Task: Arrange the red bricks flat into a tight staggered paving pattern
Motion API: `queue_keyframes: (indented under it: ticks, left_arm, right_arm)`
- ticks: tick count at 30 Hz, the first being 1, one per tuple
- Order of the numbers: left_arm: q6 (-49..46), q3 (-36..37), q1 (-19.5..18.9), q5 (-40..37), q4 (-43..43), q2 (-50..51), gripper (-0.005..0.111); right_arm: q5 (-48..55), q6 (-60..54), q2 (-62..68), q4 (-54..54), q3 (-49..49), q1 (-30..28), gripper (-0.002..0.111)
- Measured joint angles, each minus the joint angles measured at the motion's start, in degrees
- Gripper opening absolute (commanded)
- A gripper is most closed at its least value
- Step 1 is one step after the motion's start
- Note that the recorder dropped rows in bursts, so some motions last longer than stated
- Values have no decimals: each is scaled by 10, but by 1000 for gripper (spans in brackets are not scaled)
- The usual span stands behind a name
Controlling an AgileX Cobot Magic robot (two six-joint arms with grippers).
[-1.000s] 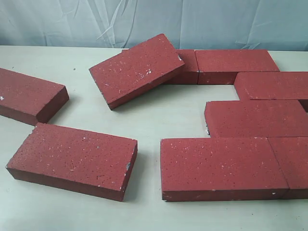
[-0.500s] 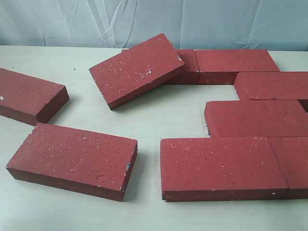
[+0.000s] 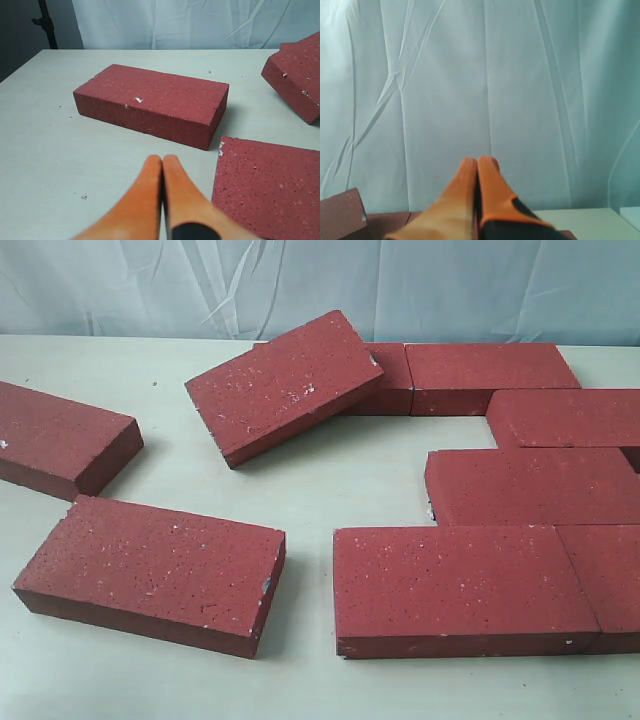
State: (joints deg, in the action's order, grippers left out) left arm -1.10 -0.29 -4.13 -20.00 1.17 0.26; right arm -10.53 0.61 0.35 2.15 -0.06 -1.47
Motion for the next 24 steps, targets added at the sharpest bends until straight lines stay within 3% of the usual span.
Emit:
queue_keyframes:
  ticks: [24]
  left_arm:
    - [0, 0, 0, 0, 0, 0, 0]
  right_arm:
    - [-37, 0, 0, 0, 0, 0, -1]
